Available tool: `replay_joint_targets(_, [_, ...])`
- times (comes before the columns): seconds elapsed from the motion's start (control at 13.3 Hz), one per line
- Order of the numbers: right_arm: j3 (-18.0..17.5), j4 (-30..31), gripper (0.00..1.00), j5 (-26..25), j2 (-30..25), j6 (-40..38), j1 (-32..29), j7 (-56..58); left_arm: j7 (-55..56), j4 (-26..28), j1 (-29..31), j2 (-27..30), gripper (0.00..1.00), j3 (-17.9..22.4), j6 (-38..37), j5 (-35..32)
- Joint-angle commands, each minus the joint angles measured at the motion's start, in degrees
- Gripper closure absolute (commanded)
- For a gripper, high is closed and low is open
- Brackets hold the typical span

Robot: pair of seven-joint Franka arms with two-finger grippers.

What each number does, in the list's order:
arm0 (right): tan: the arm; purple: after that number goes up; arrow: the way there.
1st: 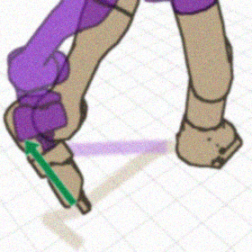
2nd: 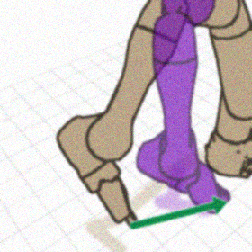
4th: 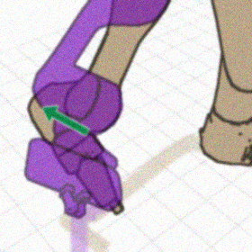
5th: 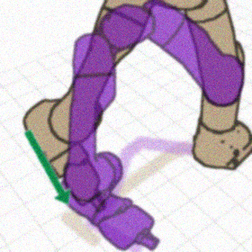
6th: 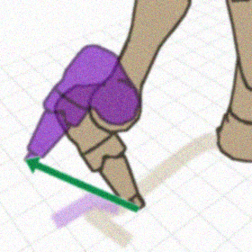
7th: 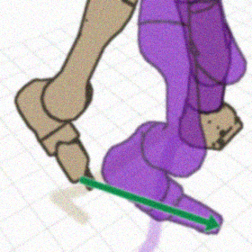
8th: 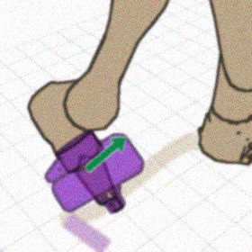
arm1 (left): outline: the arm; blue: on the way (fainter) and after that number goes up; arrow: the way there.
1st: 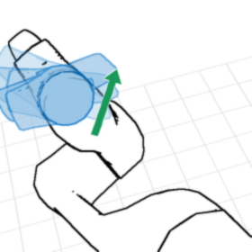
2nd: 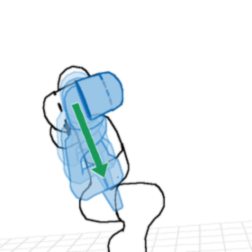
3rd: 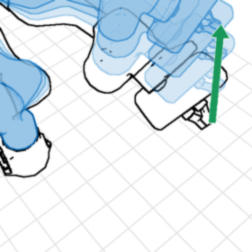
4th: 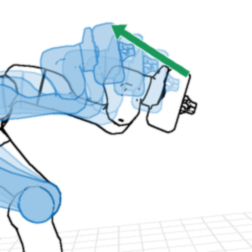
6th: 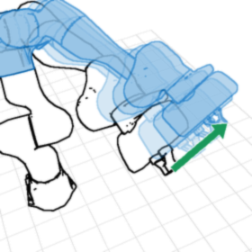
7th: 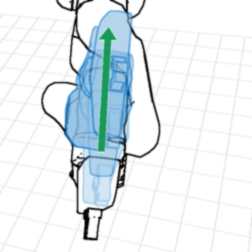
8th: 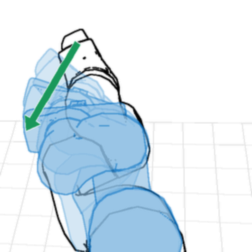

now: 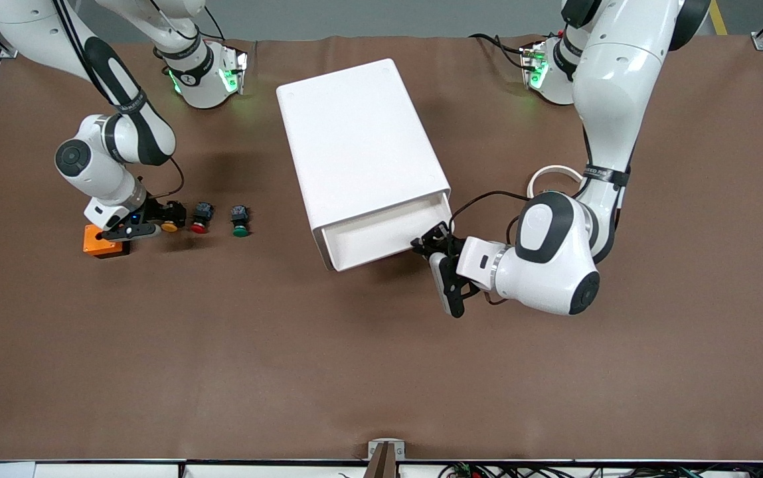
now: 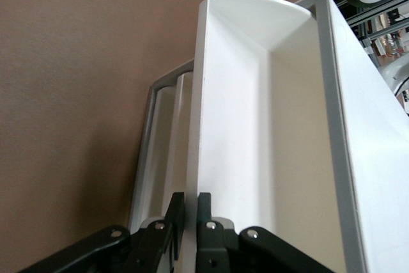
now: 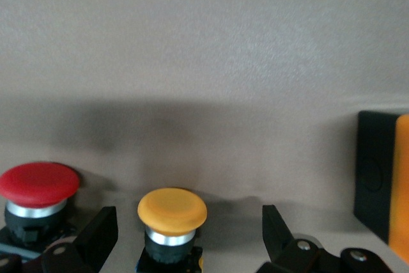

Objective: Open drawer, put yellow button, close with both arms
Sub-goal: 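Grasp the yellow push button with the right gripper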

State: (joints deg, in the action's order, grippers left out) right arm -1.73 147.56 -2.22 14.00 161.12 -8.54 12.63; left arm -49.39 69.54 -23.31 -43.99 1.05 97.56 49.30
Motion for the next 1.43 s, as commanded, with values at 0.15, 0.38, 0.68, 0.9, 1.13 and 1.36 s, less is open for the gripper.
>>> replay_joint_targets(0.15, [-0.6,1.2,0.0,0.3,-0.6,-3.5,-0.6,-0.6,-0.3,0.4,0.5,0.4,1.0,3.0,2.6,-9.0])
replay_joint_targets(0.38, [-0.7,1.1,1.0,0.4,-0.6,-5.1,-0.6,-0.7,-0.6,0.4,-0.1,0.4,1.0,5.5,5.1,-9.7])
replay_joint_targets(0.68, [-1.4,-2.7,1.0,4.3,-1.9,-15.4,-0.3,-0.7,-0.5,0.4,0.1,0.4,1.0,6.1,8.0,-12.2])
replay_joint_targets(0.9, [-1.4,-12.3,1.0,6.0,-4.6,-31.8,1.1,-0.1,-0.6,0.4,0.3,0.4,1.0,6.6,10.1,-13.7])
replay_joint_targets(1.13, [-1.3,-30.3,1.0,10.4,-5.0,-54.4,5.3,-4.9,-0.6,0.4,0.0,0.4,1.0,8.2,10.9,-13.7])
replay_joint_targets(1.36, [-1.3,-46.4,1.0,14.9,-4.4,-67.0,10.5,-22.3,-0.5,0.4,-0.2,0.4,1.0,8.8,12.0,-14.8])
